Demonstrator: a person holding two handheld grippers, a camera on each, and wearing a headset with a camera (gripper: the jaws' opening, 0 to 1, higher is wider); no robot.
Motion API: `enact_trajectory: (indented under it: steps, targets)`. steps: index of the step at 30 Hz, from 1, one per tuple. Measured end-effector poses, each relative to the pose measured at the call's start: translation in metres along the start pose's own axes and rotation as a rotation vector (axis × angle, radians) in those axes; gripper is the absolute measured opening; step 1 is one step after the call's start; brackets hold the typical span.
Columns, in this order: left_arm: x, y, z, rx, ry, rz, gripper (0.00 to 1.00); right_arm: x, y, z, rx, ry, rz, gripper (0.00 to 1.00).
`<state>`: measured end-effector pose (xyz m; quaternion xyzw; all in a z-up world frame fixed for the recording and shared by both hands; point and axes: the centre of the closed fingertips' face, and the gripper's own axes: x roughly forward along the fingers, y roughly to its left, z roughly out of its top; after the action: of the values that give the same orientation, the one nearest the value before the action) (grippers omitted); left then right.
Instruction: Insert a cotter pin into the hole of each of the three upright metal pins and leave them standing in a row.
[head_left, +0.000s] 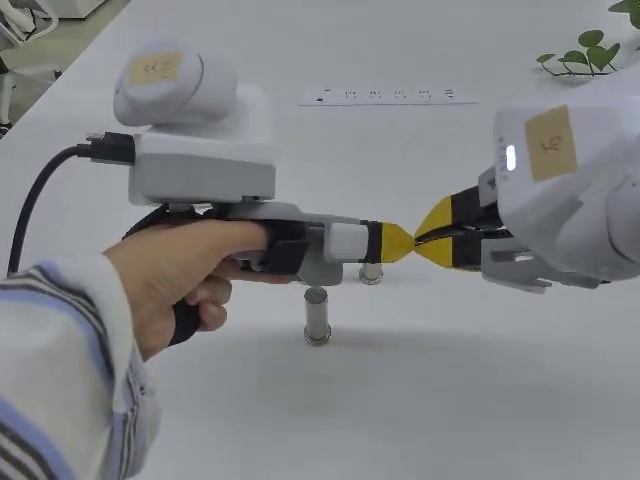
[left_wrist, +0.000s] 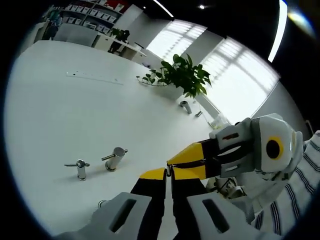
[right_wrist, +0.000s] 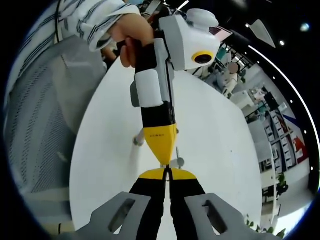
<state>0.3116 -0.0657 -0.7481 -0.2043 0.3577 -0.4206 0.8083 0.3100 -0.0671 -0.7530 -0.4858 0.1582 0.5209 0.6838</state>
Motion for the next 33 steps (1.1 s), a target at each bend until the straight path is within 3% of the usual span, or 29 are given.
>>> enact_trajectory:
  steps: [9, 23, 25, 28, 30, 32, 33]
  targets:
    - [-0.001, 0.001, 0.000, -0.077, 0.001, -0.013, 0.00, -0.001, 0.001, 0.002, -0.001, -0.009, 0.003, 0.02]
    - [-0.004, -0.005, 0.000, -0.053, 0.001, -0.025, 0.00, -0.003, 0.000, 0.006, -0.015, -0.065, 0.014, 0.06]
    - [-0.003, -0.006, -0.002, -0.044, 0.005, -0.024, 0.00, -0.004, -0.002, 0.007, -0.003, -0.073, 0.009, 0.14]
    - [-0.003, -0.005, -0.006, 0.000, 0.014, -0.012, 0.00, -0.005, -0.007, 0.005, 0.021, -0.069, 0.003, 0.17]
    - [-0.004, -0.007, -0.008, 0.029, 0.016, -0.015, 0.00, -0.005, -0.006, 0.004, 0.058, -0.078, 0.020, 0.19]
    - [-0.004, -0.007, -0.008, 0.104, 0.013, -0.012, 0.00, -0.006, -0.003, 0.003, 0.095, -0.086, 0.050, 0.19]
    - [-0.005, -0.008, -0.010, 0.122, 0.018, -0.013, 0.00, -0.006, 0.002, 0.002, 0.131, -0.091, 0.086, 0.21]
